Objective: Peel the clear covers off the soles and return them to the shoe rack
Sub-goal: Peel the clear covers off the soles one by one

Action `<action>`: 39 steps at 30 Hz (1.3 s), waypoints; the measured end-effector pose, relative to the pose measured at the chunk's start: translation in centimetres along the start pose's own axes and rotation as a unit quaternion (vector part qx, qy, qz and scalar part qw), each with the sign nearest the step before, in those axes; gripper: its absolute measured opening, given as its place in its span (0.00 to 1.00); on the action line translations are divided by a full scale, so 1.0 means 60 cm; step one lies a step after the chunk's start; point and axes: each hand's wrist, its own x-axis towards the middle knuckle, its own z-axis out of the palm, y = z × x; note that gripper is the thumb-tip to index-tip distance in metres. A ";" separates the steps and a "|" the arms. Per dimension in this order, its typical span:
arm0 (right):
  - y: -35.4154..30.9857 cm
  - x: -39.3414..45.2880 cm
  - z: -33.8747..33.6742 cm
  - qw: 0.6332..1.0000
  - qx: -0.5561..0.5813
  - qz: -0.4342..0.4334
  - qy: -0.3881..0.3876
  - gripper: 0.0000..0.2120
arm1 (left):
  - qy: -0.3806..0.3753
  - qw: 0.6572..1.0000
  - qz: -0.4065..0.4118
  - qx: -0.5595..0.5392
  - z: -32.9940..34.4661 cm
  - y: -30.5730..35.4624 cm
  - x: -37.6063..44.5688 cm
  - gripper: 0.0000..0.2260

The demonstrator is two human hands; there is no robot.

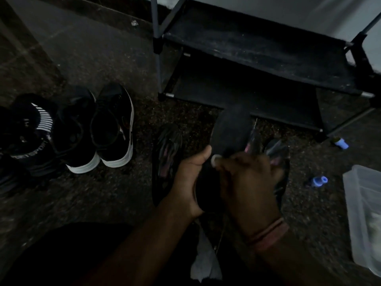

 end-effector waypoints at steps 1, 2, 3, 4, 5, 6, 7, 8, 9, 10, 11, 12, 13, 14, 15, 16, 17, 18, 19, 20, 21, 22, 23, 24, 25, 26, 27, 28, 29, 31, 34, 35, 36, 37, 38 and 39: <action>0.013 0.003 0.007 1.000 -0.013 0.013 0.018 0.08 | -0.009 1.000 0.005 -0.006 0.015 -0.004 -0.011 0.32; 0.024 0.007 0.011 0.998 -0.044 0.022 0.027 0.08 | -0.016 1.000 0.010 -0.001 0.033 -0.007 -0.024 0.29; 0.043 0.020 0.012 0.996 -0.055 0.050 0.041 0.08 | -0.028 1.000 0.005 0.004 0.044 -0.010 -0.033 0.25; 0.060 0.032 0.009 0.994 -0.058 0.074 0.055 0.08 | -0.032 0.999 0.006 0.015 0.050 -0.014 -0.037 0.23; 0.075 0.040 0.007 0.991 -0.056 0.104 0.069 0.08 | -0.045 0.999 0.012 0.023 0.056 -0.016 -0.039 0.21; 0.083 0.043 0.006 0.987 -0.055 0.129 0.075 0.09 | -0.051 0.998 0.015 0.029 0.061 -0.015 -0.042 0.21; 0.084 0.042 0.005 0.987 -0.035 0.139 0.072 0.10 | -0.052 0.998 0.018 0.032 0.060 -0.015 -0.043 0.21; 0.085 0.040 0.007 0.989 -0.003 0.135 0.065 0.10 | -0.050 0.998 0.016 0.034 0.061 -0.014 -0.046 0.21; 0.082 0.037 0.006 0.990 0.030 0.124 0.053 0.11 | -0.046 0.998 0.018 0.028 0.062 -0.011 -0.049 0.21; 0.072 0.033 0.004 0.992 0.057 0.108 0.031 0.11 | -0.035 0.999 0.014 0.026 0.058 -0.008 -0.048 0.21; 0.055 0.026 0.002 0.994 0.073 0.077 -0.002 0.11 | -0.026 0.999 0.012 0.024 0.052 -0.004 -0.045 0.21; 0.032 0.018 0.002 0.996 0.072 0.042 -0.045 0.12 | -0.015 1.000 0.002 0.018 0.046 0.001 -0.045 0.21; 0.007 0.009 0.000 0.994 0.055 0.004 -0.089 0.13 | -0.007 1.000 -0.005 0.010 0.046 0.008 -0.046 0.21; -0.016 0.000 -0.004 0.991 0.035 -0.020 -0.126 0.14 | 0.001 1.000 -0.011 0.001 0.046 0.014 -0.046 0.22; -0.031 -0.009 -0.006 0.989 0.020 -0.037 -0.140 0.14 | -0.001 1.000 -0.013 -0.015 0.041 0.017 -0.043 0.23; -0.038 -0.015 -0.009 0.990 0.016 -0.048 -0.133 0.14 | -0.004 1.000 -0.013 -0.024 0.040 0.019 -0.042 0.24; -0.039 -0.020 -0.014 0.992 0.021 -0.049 -0.116 0.13 | -0.009 1.000 -0.007 -0.028 0.042 0.021 -0.042 0.24; -0.033 -0.020 -0.016 0.994 0.038 -0.045 -0.094 0.12 | -0.003 1.000 -0.003 -0.026 0.044 0.020 -0.041 0.24; -0.025 -0.019 -0.016 0.995 0.058 -0.038 -0.073 0.11 | -0.001 1.000 0.000 -0.025 0.043 0.020 -0.039 0.24; -0.013 -0.013 -0.012 0.995 0.070 -0.030 -0.057 0.10 | 0.005 1.000 0.000 -0.029 0.046 0.020 -0.040 0.23; 0.002 -0.004 -0.007 0.996 0.070 -0.024 -0.041 0.09 | 0.011 1.000 0.001 -0.027 0.048 0.017 -0.040 0.22; 0.019 0.009 0.000 0.998 0.056 -0.010 -0.024 0.08 | 0.017 1.000 0.004 -0.024 0.049 0.013 -0.039 0.21; 0.039 0.021 0.007 0.999 0.034 0.010 -0.004 0.08 | 0.017 1.000 0.007 -0.015 0.049 0.008 -0.037 0.21; 0.058 0.031 0.013 0.999 0.008 0.033 0.018 0.09 | 0.012 1.000 0.007 0.000 0.050 0.001 -0.036 0.20; 0.078 0.038 0.019 0.998 -0.009 0.056 0.034 0.10 | 0.007 1.000 0.010 0.016 0.052 -0.005 -0.036 0.20; 0.095 0.043 0.022 0.996 -0.009 0.079 0.039 0.12 | 0.008 0.999 0.016 0.033 0.055 -0.011 -0.036 0.20; 0.106 0.045 0.024 0.995 0.011 0.097 0.037 0.13 | 0.009 0.999 0.022 0.047 0.058 -0.015 -0.036 0.20; 0.111 0.044 0.028 0.993 0.045 0.105 0.034 0.13 | 0.012 0.998 0.027 0.053 0.058 -0.015 -0.036 0.19; 0.106 0.041 0.029 0.991 0.087 0.100 0.032 0.11 | 0.015 0.998 0.031 0.052 0.060 -0.014 -0.038 0.18; 0.073 0.031 0.027 0.981 0.181 0.067 0.001 0.08 | 0.024 0.998 0.038 0.037 0.056 -0.005 -0.039 0.17; 0.004 0.003 0.015 0.961 0.253 0.014 -0.106 0.11 | 0.046 0.997 0.053 0.004 0.046 0.012 -0.037 0.18; -0.012 -0.005 0.008 0.957 0.259 0.001 -0.132 0.11 | 0.053 0.997 0.061 -0.007 0.045 0.018 -0.037 0.16; -0.022 -0.008 0.000 0.955 0.258 -0.008 -0.147 0.11 | 0.061 0.996 0.067 -0.015 0.044 0.025 -0.038 0.14; -0.027 -0.007 -0.010 0.951 0.263 -0.006 -0.161 0.09 | 0.072 0.995 0.071 -0.023 0.045 0.030 -0.038 0.14; -0.026 -0.008 -0.019 0.943 0.280 0.008 -0.181 0.07 | 0.080 0.994 0.070 -0.027 0.045 0.034 -0.039 0.15; -0.024 -0.009 -0.029 0.930 0.304 0.022 -0.204 0.06 | 0.087 0.994 0.066 -0.028 0.044 0.037 -0.038 0.17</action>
